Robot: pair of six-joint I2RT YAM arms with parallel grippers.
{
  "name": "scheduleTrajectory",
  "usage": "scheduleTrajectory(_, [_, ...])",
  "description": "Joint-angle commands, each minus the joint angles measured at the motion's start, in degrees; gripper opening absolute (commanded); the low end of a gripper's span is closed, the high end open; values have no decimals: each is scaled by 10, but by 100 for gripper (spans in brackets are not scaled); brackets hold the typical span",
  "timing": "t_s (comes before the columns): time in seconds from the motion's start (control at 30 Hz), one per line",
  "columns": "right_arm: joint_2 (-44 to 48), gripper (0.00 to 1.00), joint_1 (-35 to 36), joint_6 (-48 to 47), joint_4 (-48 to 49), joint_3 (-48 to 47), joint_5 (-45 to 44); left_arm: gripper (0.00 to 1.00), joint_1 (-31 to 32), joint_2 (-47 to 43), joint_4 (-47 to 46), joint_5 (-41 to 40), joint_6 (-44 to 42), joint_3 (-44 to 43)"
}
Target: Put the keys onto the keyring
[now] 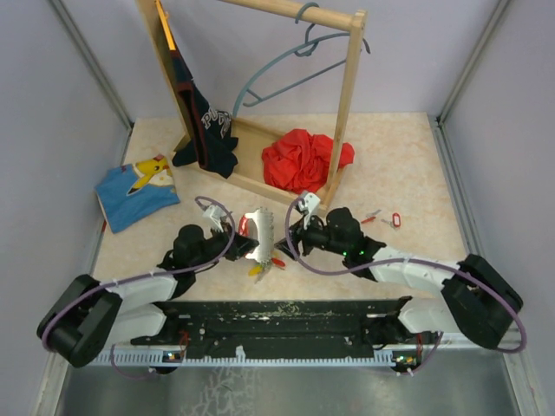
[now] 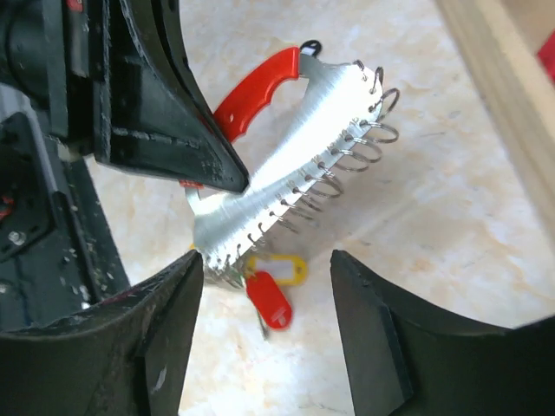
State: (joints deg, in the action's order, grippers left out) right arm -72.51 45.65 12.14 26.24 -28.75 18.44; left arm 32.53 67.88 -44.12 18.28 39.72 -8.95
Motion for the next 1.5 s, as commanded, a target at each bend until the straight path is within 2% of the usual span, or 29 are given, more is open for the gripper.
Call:
scheduleTrajectory(0.0, [77,64,5,-109,11,37,-52,6,3,-53,110,2,-114,-56])
scheduleTrajectory(0.13, [124,67,5,-165,48,76,-55,4,3,-79,195,-6,-165,-96])
scheduleTrajectory(0.2, [133,67,5,-212,92,104,-28,0,3,-86,204,-14,-168,-101])
scheduleTrajectory(0.3, [132,67,5,-225,155,137,-22,0,3,-80,197,-15,-161,-102])
scheduleTrajectory(0.37, [126,67,5,-224,146,135,-29,2,3,-66,219,-23,-154,-116])
scheduleTrajectory(0.4, [123,66,4,-215,129,129,-37,9,3,-58,244,-27,-150,-132])
scheduleTrajectory(0.43, [117,66,5,-199,113,120,-50,22,3,-48,265,-31,-147,-142])
scheduleTrajectory(0.47, [111,66,5,-178,95,112,-62,26,4,-44,282,-34,-142,-149])
scheduleTrajectory(0.6, [71,65,5,-93,61,87,-94,56,10,-6,309,-15,-124,-166])
scheduleTrajectory(0.73, [34,65,5,-54,81,88,-115,71,26,42,356,-38,-146,-209])
scheduleTrajectory(0.93, [37,64,5,-34,91,100,-151,73,84,118,456,-115,-207,-299])
scheduleTrajectory(1.13, [87,64,5,-30,101,134,-210,68,155,194,526,-199,-242,-374])
scheduleTrajectory(1.47, [136,65,5,-29,114,161,-240,69,164,266,533,-211,-247,-414])
